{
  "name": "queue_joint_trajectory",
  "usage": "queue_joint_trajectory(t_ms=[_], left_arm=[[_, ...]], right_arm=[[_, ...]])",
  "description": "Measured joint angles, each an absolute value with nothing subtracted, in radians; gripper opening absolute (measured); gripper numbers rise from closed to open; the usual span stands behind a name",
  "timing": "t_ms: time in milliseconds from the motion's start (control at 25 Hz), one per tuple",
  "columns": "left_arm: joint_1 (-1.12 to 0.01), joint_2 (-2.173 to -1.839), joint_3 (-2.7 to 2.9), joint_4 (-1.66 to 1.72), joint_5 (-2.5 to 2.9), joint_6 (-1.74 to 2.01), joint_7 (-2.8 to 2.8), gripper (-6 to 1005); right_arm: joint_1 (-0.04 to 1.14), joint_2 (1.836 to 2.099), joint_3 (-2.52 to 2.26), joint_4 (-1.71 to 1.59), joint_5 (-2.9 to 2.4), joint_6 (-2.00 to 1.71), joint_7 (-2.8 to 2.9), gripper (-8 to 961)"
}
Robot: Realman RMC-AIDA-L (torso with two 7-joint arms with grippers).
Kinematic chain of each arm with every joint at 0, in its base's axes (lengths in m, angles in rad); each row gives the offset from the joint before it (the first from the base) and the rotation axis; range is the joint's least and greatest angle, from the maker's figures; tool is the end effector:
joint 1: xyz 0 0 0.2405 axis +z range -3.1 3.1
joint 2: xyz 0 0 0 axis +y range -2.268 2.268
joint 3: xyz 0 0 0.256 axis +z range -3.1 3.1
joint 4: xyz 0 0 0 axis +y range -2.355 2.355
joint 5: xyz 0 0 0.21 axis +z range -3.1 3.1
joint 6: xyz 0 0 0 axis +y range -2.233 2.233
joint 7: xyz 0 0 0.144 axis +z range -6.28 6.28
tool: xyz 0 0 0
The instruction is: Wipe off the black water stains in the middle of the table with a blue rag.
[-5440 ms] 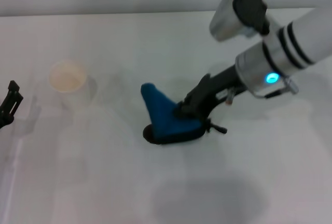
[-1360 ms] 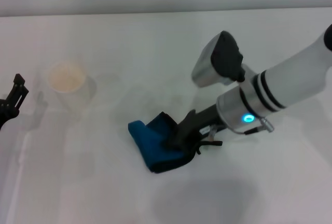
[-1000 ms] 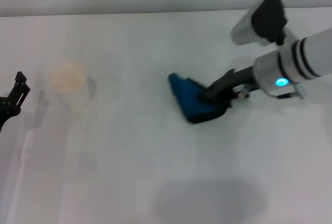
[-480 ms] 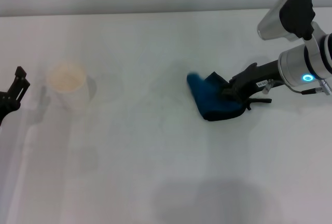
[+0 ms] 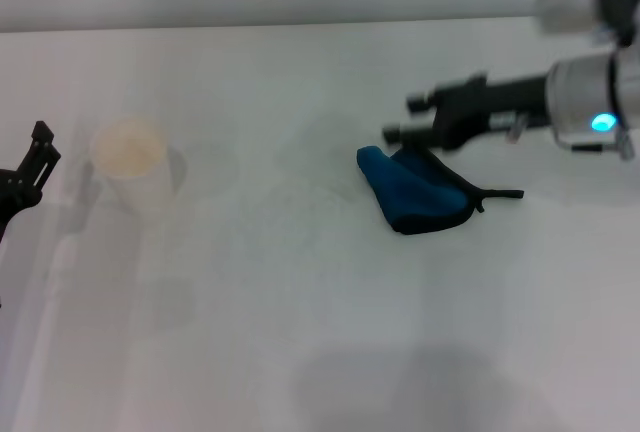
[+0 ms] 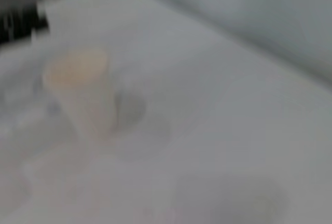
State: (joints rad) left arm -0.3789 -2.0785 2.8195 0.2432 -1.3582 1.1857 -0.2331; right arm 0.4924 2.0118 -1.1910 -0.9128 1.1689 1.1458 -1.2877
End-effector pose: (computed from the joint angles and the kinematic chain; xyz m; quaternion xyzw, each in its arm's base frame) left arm -0.3337 0.2970 -0.0446 -0.6802 -0.3246 -0.3321 0.5672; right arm 0.2498 0.3764 0.0031 -0.9340 0.2751 0.0871 0.2109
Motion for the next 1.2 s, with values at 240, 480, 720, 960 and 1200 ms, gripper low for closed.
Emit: queue_joint_trajectory(t_ms=[240,480,720,960,1200], left_arm=[[-0.379,-2.079,2.819,0.246,-1.359,1.212,-0.258,890],[-0.377,-2.077,2.818,0.231,-1.363,1.237,-0.309,890],[-0.372,-2.077,2.818,0.215,-1.359,1.238,-0.347,890],[-0.378,-2.077,2.819,0.215,-1.359,1.237,-0.348,890],[-0.381,-2.077,2.818,0.215,-1.360,1.230,-0.345,889]], right_arm=[[0.403,2.011,-1.050,-0.863,1.637,1.162,-1.531,721],[0.343,2.015,-1.024,-0.704,2.101,1.229,-1.946,876],[0.327,2.017,-1.007,-0.449,2.389,1.260,-2.402,875],[0.341,2.016,-0.850,-0.209,2.413,1.244,-2.550,873],[0.344,2.016,-0.830,-0.155,2.413,1.192,-2.588,872]])
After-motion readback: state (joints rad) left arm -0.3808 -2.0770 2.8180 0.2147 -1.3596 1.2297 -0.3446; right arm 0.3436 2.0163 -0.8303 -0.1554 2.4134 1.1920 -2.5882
